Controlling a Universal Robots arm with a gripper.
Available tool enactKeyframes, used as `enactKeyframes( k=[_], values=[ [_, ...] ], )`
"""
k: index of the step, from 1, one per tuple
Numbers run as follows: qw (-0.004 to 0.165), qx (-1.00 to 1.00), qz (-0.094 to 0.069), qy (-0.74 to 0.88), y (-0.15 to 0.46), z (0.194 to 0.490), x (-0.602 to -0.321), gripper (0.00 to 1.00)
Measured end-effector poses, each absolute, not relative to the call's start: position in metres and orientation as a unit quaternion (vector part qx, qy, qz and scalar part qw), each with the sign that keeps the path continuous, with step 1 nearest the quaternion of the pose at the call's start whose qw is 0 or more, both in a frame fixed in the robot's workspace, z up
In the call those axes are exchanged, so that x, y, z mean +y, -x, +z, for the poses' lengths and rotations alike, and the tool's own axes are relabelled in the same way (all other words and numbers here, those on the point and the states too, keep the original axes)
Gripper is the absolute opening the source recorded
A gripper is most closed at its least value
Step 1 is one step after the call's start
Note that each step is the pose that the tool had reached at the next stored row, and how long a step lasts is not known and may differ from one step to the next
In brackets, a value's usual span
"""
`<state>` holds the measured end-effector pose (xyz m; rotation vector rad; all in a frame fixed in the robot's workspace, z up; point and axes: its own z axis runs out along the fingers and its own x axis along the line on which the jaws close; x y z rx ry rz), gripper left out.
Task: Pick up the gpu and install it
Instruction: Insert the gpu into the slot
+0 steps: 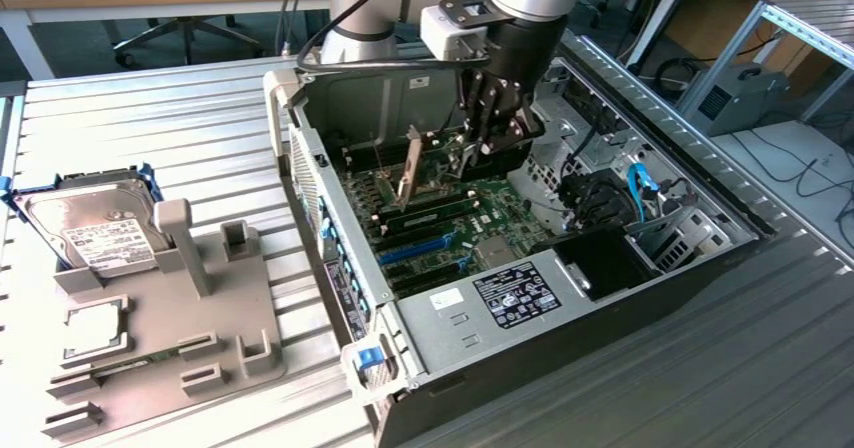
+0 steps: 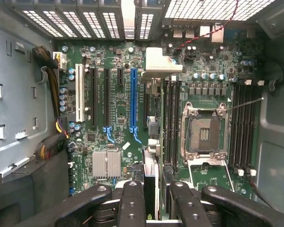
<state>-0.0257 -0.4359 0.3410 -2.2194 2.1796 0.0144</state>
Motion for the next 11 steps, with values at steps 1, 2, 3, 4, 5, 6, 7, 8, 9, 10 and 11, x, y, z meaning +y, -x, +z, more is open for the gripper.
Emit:
enactKeyframes(
  k=[1, 2, 3, 4, 5, 6, 7, 8, 9, 10, 11],
  values=[
    [0.015, 0.701, 0.005, 0.713, 0.0258, 0.3407, -0.4359, 0.26],
    [0.015, 0.701, 0.005, 0.713, 0.0258, 0.3403, -0.4359, 0.26],
    [0.015, 0.701, 0.005, 0.713, 0.0258, 0.3400, -0.4359, 0.26],
    [0.015, 0.701, 0.005, 0.713, 0.0258, 0.3396, -0.4359, 0.26],
    [0.015, 0.701, 0.005, 0.713, 0.0258, 0.3392, -0.4359, 0.26],
    [0.015, 0.701, 0.005, 0.713, 0.0258, 0.3389, -0.4359, 0.26],
    [0.015, 0.701, 0.005, 0.713, 0.0258, 0.3386, -0.4359, 0.26],
    [0.015, 0.701, 0.005, 0.713, 0.0258, 0.3382, -0.4359, 0.26],
    [0.015, 0.701, 0.005, 0.713, 0.0258, 0.3380, -0.4359, 0.26],
    [0.015, 0.701, 0.005, 0.713, 0.0258, 0.3376, -0.4359, 0.26],
    [0.015, 0.701, 0.005, 0.713, 0.0258, 0.3373, -0.4359, 0.26]
  ],
)
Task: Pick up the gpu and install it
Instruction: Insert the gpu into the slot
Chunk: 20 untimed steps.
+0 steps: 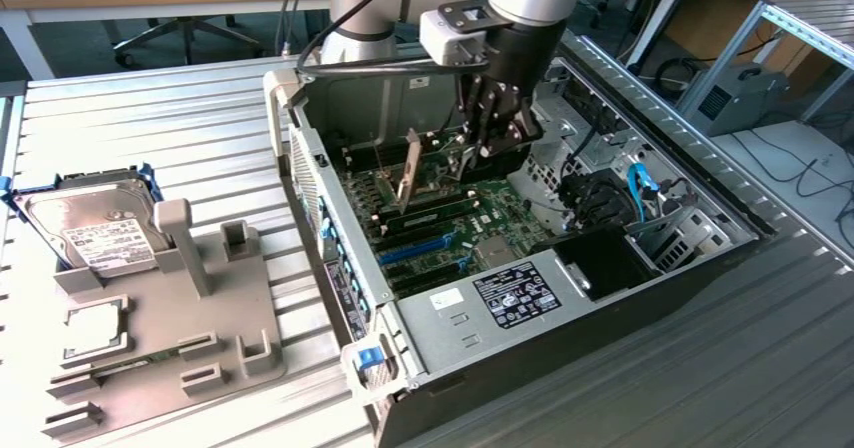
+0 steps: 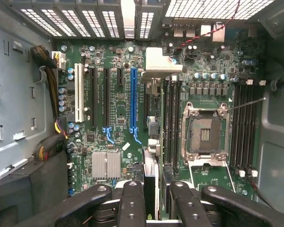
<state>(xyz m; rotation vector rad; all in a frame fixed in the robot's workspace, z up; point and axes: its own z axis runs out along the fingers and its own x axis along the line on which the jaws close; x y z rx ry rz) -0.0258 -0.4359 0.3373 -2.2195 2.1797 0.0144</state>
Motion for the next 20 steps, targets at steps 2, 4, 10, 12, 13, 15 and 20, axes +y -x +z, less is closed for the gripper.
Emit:
enactKeyframes(
  k=[2, 4, 10, 12, 13, 15, 20],
  values=[
    [0.015, 0.701, 0.005, 0.713, 0.0258, 0.3367, -0.4359, 0.26],
    [0.015, 0.701, 0.005, 0.713, 0.0259, 0.3361, -0.4359, 0.26],
    [0.015, 0.701, 0.005, 0.713, 0.0261, 0.3338, -0.4359, 0.26],
    [0.015, 0.701, 0.005, 0.713, 0.0262, 0.3332, -0.4359, 0.26],
    [0.015, 0.701, 0.005, 0.713, 0.0263, 0.3329, -0.4360, 0.26],
    [0.015, 0.701, 0.005, 0.713, 0.0264, 0.3321, -0.4360, 0.26],
    [0.015, 0.701, 0.005, 0.713, 0.0266, 0.3301, -0.4360, 0.26]
  ],
)
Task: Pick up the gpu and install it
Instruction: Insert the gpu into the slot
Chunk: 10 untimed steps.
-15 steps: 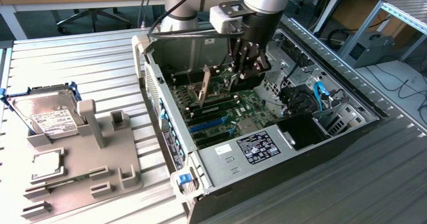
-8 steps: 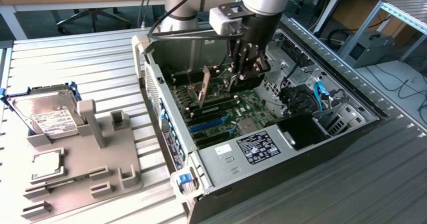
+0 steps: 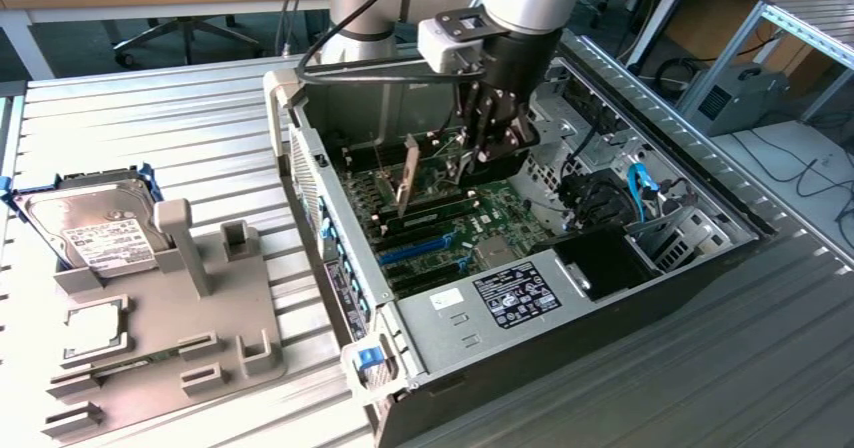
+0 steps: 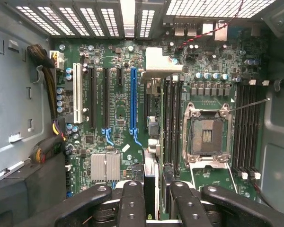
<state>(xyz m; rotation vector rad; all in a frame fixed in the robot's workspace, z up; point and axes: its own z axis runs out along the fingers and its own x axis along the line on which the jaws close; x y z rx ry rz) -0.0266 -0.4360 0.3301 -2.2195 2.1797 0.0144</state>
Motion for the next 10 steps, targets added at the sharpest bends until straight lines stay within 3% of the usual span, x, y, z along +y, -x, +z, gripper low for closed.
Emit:
enactKeyframes(
  k=[10],
  values=[
    [0.015, 0.701, 0.005, 0.713, 0.0275, 0.3269, -0.4360, 0.26]
  ],
)
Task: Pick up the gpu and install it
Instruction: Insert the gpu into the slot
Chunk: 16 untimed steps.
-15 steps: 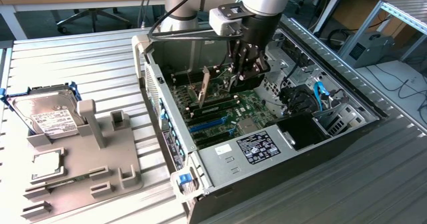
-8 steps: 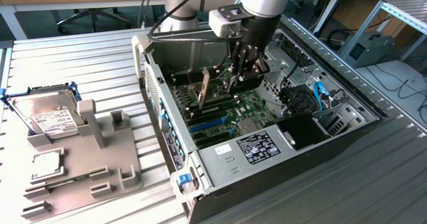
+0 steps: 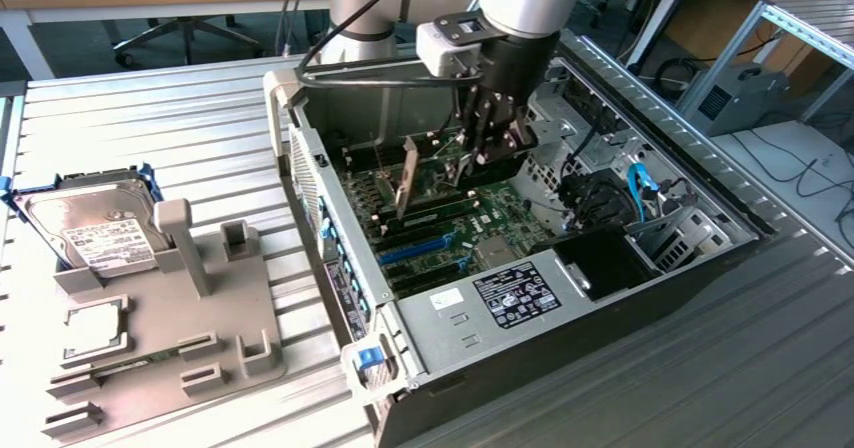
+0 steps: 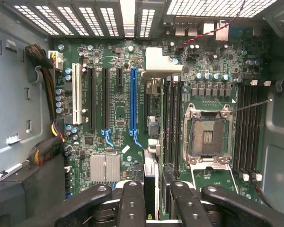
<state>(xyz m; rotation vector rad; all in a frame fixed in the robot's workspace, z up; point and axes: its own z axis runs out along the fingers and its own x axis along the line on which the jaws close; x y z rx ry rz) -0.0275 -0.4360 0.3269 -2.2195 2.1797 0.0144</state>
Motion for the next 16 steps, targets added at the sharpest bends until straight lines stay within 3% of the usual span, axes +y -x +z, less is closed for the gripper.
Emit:
enactKeyframes(
  k=[16],
  values=[
    [0.015, 0.701, 0.005, 0.713, 0.031, 0.315, -0.443, 0.26]
  ],
)
